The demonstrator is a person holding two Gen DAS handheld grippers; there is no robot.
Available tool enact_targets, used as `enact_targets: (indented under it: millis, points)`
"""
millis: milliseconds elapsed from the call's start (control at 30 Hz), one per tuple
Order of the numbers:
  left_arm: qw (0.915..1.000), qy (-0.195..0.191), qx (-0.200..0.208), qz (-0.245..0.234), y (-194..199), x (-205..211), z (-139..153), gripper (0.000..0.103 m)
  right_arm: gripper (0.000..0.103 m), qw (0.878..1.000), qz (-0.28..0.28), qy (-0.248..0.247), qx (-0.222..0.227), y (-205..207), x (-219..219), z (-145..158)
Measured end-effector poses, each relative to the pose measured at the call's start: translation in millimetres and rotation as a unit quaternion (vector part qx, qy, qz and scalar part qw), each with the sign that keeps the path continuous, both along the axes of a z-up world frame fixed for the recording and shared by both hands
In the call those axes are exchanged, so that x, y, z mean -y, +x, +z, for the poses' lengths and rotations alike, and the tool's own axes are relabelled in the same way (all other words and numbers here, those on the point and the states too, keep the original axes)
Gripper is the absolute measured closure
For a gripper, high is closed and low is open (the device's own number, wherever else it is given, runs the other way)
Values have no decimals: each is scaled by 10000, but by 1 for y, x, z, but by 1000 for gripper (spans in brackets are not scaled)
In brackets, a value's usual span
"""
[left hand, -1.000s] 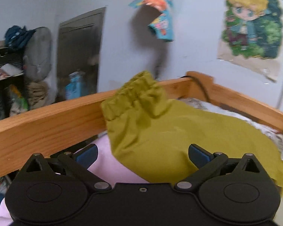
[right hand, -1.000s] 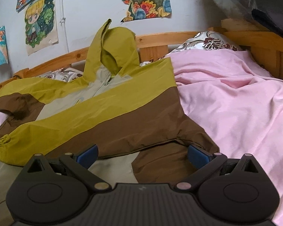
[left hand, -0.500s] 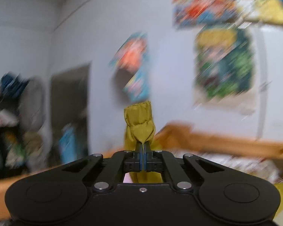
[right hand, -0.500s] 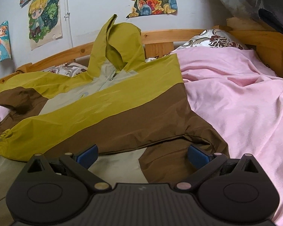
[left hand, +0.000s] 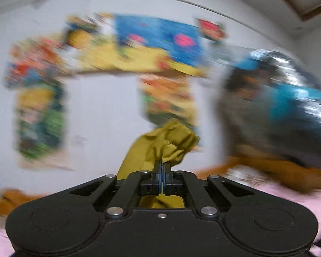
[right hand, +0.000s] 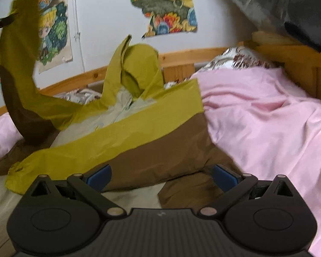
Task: Fold large clothes
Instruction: 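Lift the held sleeve with the left tool and fold it across the jacket front, then grasp the olive hood with the right tool and lift it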
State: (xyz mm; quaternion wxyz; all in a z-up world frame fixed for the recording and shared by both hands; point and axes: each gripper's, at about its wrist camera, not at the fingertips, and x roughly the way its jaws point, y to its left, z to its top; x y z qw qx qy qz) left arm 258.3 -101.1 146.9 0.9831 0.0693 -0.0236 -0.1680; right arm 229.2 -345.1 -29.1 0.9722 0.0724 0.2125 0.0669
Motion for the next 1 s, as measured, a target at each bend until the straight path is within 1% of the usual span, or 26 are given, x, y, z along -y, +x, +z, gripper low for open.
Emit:
enact_targets:
  millis: [67,100,133,200,233,300,333,400,500,567,600,667,700,733,767,833,900,967,1000]
  points:
    - [9982,55,-397,-437,8,22,-26,103,0,9999,-134,-17,90,-2,8,6]
    - [9951,153,-692,-691,12,34,-42,103,0,9997,-204,-28,124,-3,13,9]
    - [9922,267,-899,-825,15,43,-57,103,0,9994,-299,-44,154,-4,18,11]
    - [9817,417,-1479,-1124,26,58,-88,102,0,9986,-495,-66,173,-7,31,14]
    - [9746,389,-1835,-1228,31,62,-104,100,0,9980,-604,-71,170,-8,38,16]
    - [9614,301,-2380,-1347,37,63,-124,99,0,9968,-776,-53,161,-9,51,17]
    - [9565,228,-2559,-1379,36,63,-134,95,0,9962,-859,-30,164,-9,57,17]
    - [9475,133,-2832,-1477,35,59,-147,94,0,9949,-993,30,181,-10,66,19]
    - [9373,84,-3147,-1498,26,47,-155,92,0,9940,-1052,121,257,-11,73,21]
    - [9317,52,-3307,-1501,22,39,-151,88,0,9947,-975,140,302,-12,72,23]
    - [9278,7,-3400,-1534,20,34,-152,79,0,9953,-909,139,314,-12,70,22]
    - [9194,-105,-3577,-1631,12,23,-145,47,0,9966,-762,88,294,-11,63,21]
    - [9212,-156,-3565,-1552,7,20,-144,18,0,9971,-704,57,280,-12,59,20]
    - [9281,-196,-3451,-1386,1,15,-144,12,0,9976,-635,30,268,-12,54,19]
    - [9337,-210,-3344,-1260,-4,12,-143,12,0,9981,-563,6,260,-12,50,18]
    - [9343,-279,-3360,-1155,-7,4,-143,12,0,9987,-434,-76,243,-11,41,17]
    - [9358,-378,-3377,-937,-5,-3,-141,12,0,9992,-311,-160,209,-10,32,15]
    - [9372,-388,-3417,-588,0,-12,-141,10,0,9995,-142,-293,63,-8,23,10]
    - [9382,-337,-3430,-320,4,-14,-141,8,0,9992,-53,-391,-36,-7,18,7]
